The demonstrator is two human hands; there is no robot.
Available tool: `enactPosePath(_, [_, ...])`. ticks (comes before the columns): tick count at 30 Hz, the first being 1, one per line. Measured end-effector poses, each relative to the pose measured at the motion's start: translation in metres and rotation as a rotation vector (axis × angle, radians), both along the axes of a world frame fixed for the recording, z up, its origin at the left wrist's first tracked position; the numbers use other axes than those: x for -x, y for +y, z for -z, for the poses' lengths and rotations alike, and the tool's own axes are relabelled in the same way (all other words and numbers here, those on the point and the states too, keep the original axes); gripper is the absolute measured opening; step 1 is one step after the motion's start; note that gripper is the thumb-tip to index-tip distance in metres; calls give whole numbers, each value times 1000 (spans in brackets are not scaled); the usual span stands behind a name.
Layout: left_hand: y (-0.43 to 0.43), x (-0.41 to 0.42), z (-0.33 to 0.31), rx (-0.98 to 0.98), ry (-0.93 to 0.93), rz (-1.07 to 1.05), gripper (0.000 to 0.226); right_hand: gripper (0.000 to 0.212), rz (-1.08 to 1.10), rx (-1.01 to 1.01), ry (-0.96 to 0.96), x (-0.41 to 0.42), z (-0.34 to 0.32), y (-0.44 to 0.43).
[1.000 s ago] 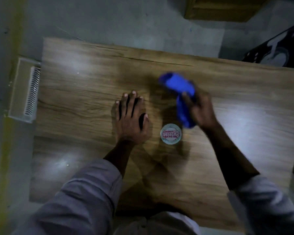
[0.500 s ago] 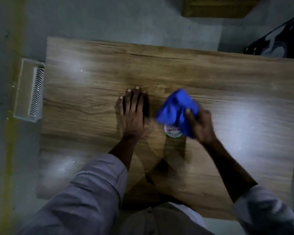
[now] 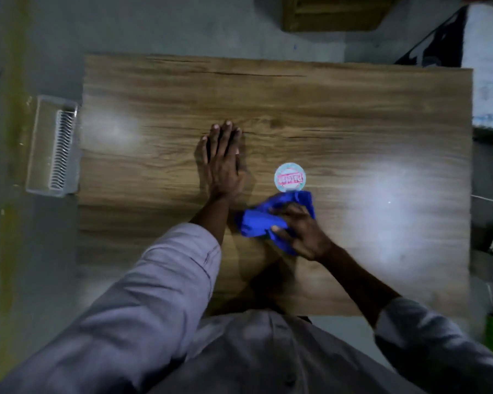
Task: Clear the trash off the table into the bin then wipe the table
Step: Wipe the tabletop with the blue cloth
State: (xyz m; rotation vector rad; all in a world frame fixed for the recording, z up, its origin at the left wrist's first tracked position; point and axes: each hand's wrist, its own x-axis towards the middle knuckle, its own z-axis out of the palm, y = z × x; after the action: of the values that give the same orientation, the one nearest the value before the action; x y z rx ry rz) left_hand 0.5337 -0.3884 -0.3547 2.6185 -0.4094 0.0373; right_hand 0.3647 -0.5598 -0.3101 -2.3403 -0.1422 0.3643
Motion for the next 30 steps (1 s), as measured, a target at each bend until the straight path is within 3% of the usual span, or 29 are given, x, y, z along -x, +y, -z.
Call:
enactPosePath(2, [2, 2, 1, 9, 13, 11, 49, 70, 168, -65, 11, -6, -25, -14])
enactPosePath(5, [10, -3, 7, 108, 56, 36, 48, 48, 398, -24, -162, -58, -35, -46])
enactPosePath(8, [21, 8, 11, 241, 53, 80, 51, 57, 291, 179, -121, -79, -4, -32])
enactPosePath(11, [45, 37, 11, 294, 115, 115, 57, 61, 100, 304, -130, -36, 27, 11])
enactPosePath(17, [96, 136, -13, 255, 239, 225, 69, 52, 2, 217, -95, 96, 9, 61])
enactPosePath(19, [109, 162, -22, 245, 256, 290, 67, 42, -27, 118, -81, 113, -8, 60])
enactPosePath(21, [122, 182, -25, 223, 276, 313, 68, 34, 84, 75, -51, 101, -32, 44])
enactPosePath(24, [132, 205, -30, 165, 310, 280, 71, 54, 443, 216, -108, 57, -53, 7])
enactPosePath(26, [137, 216, -34, 169, 311, 264, 72, 67, 582, 316, -22, 40, -47, 4])
enactPosePath(28, [142, 224, -39, 183, 300, 248, 69, 65, 471, 423, 196, 48, -28, 34])
enactPosePath(30, [149, 233, -40, 195, 281, 234, 66, 69, 332, 549, 254, 78, -3, 73])
